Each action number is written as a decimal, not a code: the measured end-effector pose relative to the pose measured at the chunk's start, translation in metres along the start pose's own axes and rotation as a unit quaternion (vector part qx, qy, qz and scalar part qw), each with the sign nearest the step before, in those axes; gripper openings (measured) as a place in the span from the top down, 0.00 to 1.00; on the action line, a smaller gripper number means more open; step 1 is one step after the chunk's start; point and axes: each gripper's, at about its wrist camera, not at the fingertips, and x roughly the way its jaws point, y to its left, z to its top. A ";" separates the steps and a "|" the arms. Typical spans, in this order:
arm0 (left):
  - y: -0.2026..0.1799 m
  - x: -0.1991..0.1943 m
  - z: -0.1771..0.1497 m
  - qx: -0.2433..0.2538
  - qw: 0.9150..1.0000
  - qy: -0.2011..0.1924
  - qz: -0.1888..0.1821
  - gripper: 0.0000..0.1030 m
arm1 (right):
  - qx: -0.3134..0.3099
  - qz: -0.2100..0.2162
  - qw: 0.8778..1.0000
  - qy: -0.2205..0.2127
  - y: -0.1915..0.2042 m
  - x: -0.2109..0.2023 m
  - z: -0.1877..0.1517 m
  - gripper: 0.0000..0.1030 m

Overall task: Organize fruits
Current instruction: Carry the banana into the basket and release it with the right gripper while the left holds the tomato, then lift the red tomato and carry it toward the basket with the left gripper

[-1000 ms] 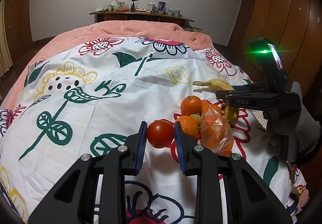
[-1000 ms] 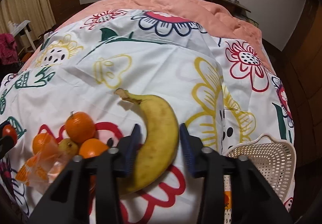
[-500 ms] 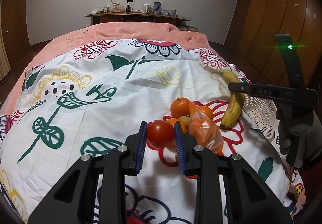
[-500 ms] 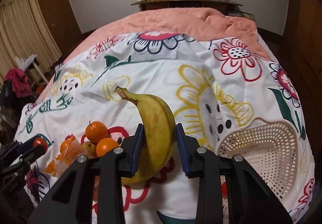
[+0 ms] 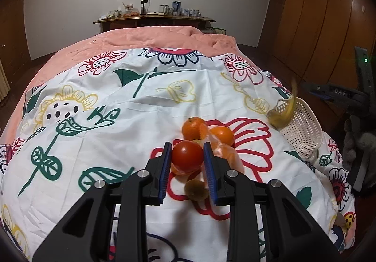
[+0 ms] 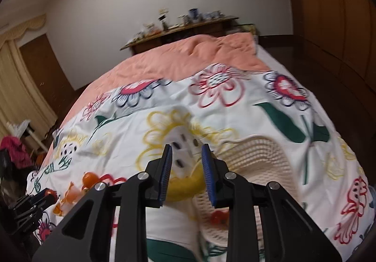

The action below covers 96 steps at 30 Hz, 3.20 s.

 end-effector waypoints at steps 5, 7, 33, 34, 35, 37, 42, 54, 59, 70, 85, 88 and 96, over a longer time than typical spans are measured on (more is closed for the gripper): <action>-0.012 0.001 0.003 0.010 1.000 -0.001 0.000 0.73 | 0.025 -0.018 0.999 0.026 -0.034 0.012 -0.012 0.74; -0.014 0.001 0.004 0.013 1.000 -0.001 0.001 0.73 | 0.047 -0.020 0.998 0.040 -0.048 0.019 -0.021 0.73; -0.059 -0.001 0.026 0.056 0.998 -0.007 -0.001 0.73 | 0.109 0.015 0.993 0.051 -0.085 0.026 -0.063 0.58; -0.061 -0.001 0.027 0.057 0.998 -0.007 0.000 0.73 | 0.111 0.017 0.992 0.049 -0.087 0.025 -0.064 0.58; -0.062 0.000 0.028 0.059 0.998 -0.006 0.001 0.73 | 0.113 0.018 0.992 0.048 -0.089 0.025 -0.064 0.58; -0.064 0.000 0.029 0.061 0.998 -0.007 0.003 0.73 | 0.116 0.021 0.992 0.046 -0.091 0.024 -0.065 0.58; -0.059 -0.003 0.030 0.058 0.998 -0.010 0.020 0.73 | 0.123 0.026 0.991 0.039 -0.096 0.022 -0.067 0.51; -0.023 0.018 0.021 0.011 1.000 0.007 0.027 0.68 | 0.119 0.032 0.992 0.039 -0.091 0.022 -0.069 0.51; -0.018 0.028 0.010 -0.001 0.999 0.036 0.013 0.58 | 0.119 0.032 0.992 0.039 -0.091 0.022 -0.069 0.51; -0.021 0.018 0.002 0.009 0.999 0.029 0.009 0.68 | 0.115 0.031 0.992 0.038 -0.088 0.021 -0.069 0.51; -0.054 -0.003 0.017 0.046 0.999 -0.004 0.014 0.72 | 0.129 0.033 0.991 0.019 -0.095 0.011 -0.067 0.51; -0.072 0.002 0.025 0.060 0.998 -0.003 0.001 0.72 | 0.136 0.033 0.990 0.011 -0.103 0.005 -0.068 0.51; -0.129 0.040 0.041 0.100 0.993 0.026 -0.048 0.72 | 0.164 0.033 0.986 -0.010 -0.132 -0.008 -0.075 0.51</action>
